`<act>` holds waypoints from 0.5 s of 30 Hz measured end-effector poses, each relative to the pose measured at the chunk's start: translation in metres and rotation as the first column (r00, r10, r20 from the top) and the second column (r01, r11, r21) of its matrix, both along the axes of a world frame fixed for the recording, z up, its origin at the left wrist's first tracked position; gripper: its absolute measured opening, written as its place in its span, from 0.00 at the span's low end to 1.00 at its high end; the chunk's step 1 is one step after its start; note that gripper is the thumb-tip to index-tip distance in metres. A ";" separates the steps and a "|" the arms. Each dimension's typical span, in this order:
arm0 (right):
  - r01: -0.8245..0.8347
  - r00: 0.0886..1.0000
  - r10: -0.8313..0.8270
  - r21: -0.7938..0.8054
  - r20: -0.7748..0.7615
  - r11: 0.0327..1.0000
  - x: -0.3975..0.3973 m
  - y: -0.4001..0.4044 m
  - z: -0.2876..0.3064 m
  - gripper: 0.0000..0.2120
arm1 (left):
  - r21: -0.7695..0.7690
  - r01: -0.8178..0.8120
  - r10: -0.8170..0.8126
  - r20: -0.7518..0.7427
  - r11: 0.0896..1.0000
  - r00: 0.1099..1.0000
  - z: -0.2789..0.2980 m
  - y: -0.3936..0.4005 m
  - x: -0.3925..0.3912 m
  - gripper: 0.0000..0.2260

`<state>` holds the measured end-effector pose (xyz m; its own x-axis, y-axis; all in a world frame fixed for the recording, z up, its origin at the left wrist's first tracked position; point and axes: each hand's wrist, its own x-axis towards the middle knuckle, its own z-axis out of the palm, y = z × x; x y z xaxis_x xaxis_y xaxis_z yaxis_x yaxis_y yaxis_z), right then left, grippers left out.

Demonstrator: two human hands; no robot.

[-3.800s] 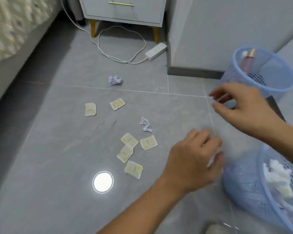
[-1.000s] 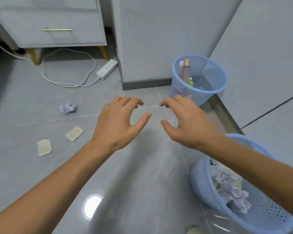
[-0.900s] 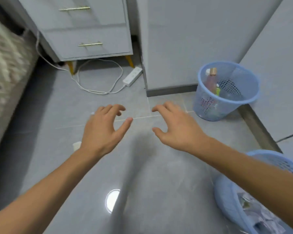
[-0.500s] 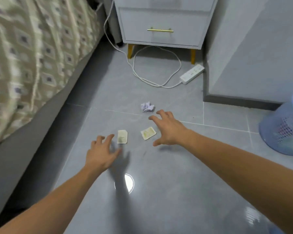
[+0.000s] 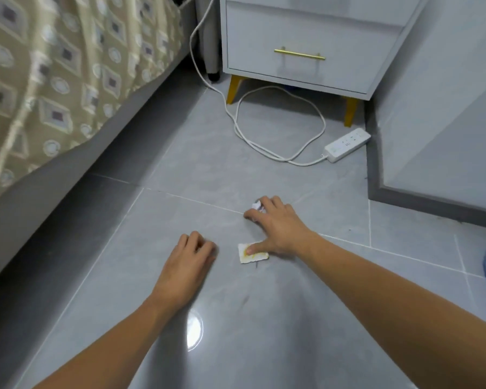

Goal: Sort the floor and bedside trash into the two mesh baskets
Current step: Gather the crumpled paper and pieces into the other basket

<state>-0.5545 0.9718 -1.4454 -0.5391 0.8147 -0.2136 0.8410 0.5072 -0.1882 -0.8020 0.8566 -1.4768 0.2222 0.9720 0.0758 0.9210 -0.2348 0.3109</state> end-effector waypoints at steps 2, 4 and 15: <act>-0.042 0.993 0.051 0.082 -0.103 0.996 0.008 -0.021 -0.006 0.26 | -0.036 -0.024 0.023 -0.030 0.999 0.999 -0.002 -0.007 0.004 0.08; -0.056 0.986 0.084 0.192 -0.142 0.980 0.013 -0.044 -0.016 0.15 | -0.049 -0.003 -0.001 -0.088 0.999 0.996 -0.002 -0.009 0.007 0.10; 0.191 0.978 -0.166 0.219 -0.127 0.957 0.029 -0.073 -0.011 0.07 | -0.125 0.057 -0.070 -0.104 0.991 0.992 0.029 0.023 0.065 0.10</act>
<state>-0.5257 0.8987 -1.4560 -0.3901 0.9199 0.0402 0.9031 0.3908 -0.1779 -0.7373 0.8795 -1.4482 0.2840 0.9563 -0.0700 0.9352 -0.2602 0.2402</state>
